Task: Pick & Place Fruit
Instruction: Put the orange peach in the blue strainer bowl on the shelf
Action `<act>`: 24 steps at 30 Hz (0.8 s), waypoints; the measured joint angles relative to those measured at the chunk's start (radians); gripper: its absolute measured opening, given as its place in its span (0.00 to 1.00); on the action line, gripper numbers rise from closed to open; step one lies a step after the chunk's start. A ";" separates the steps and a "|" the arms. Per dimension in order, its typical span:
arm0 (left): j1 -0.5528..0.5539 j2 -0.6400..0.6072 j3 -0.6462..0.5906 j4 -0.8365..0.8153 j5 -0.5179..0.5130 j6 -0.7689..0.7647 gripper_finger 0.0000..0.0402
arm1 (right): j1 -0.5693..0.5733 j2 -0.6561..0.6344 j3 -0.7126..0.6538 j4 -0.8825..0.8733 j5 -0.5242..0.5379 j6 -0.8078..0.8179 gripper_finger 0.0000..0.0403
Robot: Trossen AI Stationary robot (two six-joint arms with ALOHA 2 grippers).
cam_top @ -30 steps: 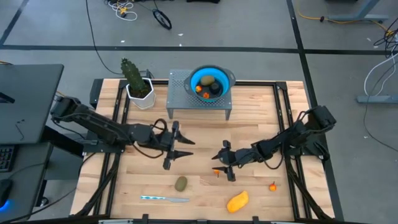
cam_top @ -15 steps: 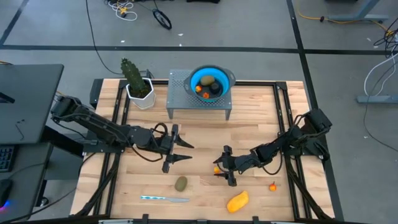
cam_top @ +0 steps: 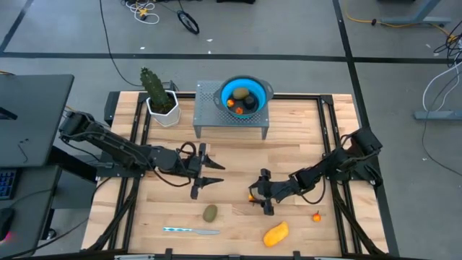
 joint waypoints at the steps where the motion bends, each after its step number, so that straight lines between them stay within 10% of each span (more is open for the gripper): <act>1: 0.000 0.000 0.000 0.000 0.000 -0.002 0.47 | 0.000 0.008 0.000 -0.005 0.001 0.012 0.68; 24: 0.000 0.002 0.000 -0.010 0.000 -0.017 0.47 | 0.000 0.033 0.000 -0.059 -0.003 0.037 0.53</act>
